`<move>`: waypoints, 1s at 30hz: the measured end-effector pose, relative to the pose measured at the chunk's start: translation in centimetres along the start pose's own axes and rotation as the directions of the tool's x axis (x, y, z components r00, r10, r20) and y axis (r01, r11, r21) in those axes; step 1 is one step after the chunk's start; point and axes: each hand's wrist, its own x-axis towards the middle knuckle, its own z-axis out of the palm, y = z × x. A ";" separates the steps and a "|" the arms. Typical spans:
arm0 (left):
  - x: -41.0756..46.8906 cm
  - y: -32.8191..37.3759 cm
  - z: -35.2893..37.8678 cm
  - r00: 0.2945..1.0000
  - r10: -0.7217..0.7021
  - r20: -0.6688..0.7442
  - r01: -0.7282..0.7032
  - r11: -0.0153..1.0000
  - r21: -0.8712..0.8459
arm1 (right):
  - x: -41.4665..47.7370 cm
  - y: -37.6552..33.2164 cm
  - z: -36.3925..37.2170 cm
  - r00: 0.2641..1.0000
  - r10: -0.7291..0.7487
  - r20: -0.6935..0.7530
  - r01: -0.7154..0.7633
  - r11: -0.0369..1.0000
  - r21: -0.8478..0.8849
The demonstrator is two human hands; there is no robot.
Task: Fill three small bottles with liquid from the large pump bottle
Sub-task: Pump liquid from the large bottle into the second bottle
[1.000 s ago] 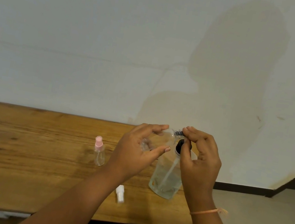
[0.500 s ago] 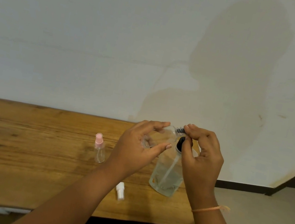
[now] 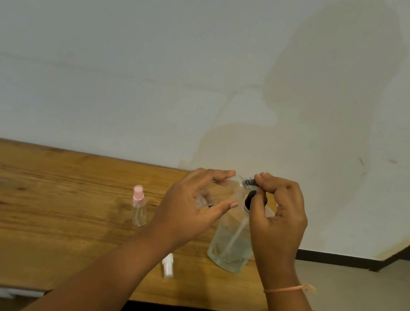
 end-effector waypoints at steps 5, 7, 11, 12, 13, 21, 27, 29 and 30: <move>0.2 0.0 0.1 1.000 0.006 0.001 -0.006 1.000 -0.017 | -0.3 0.2 0.0 1.000 -0.024 -0.002 0.024 1.000 -0.016; 0.2 0.0 0.0 1.000 0.004 0.005 -0.004 1.000 -0.022 | -0.4 0.0 0.1 1.000 -0.011 -0.003 0.011 1.000 0.006; 0.2 -0.1 0.0 1.000 -0.014 0.017 0.015 0.999 -0.029 | -0.1 0.1 0.1 1.000 -0.004 -0.009 0.005 1.000 0.018; 0.2 -0.1 0.0 1.000 -0.018 0.017 0.019 0.999 -0.032 | -0.1 0.1 0.1 1.000 -0.002 -0.013 0.002 1.000 0.016; 0.2 -0.1 -0.1 1.000 -0.023 0.019 0.023 0.999 -0.032 | -0.1 0.2 0.2 1.000 -0.003 -0.015 0.003 1.000 0.013; -0.1 -0.5 0.1 0.990 -0.122 0.065 0.123 0.992 -0.016 | -0.4 0.9 0.7 0.997 -0.071 0.016 0.073 0.989 -0.126; -0.1 -0.1 -0.1 0.997 -0.064 0.033 0.065 0.997 -0.032 | -0.3 0.1 0.6 0.999 -0.013 -0.042 0.011 0.999 -0.049; 0.0 0.1 -0.2 0.999 -0.040 0.030 0.041 0.999 -0.033 | -0.1 -0.2 0.2 1.000 -0.010 -0.025 0.010 1.000 -0.028; 0.0 0.2 -0.2 0.999 -0.031 0.028 0.032 0.999 -0.033 | 0.0 -0.2 0.1 1.000 -0.012 -0.015 0.012 1.000 -0.027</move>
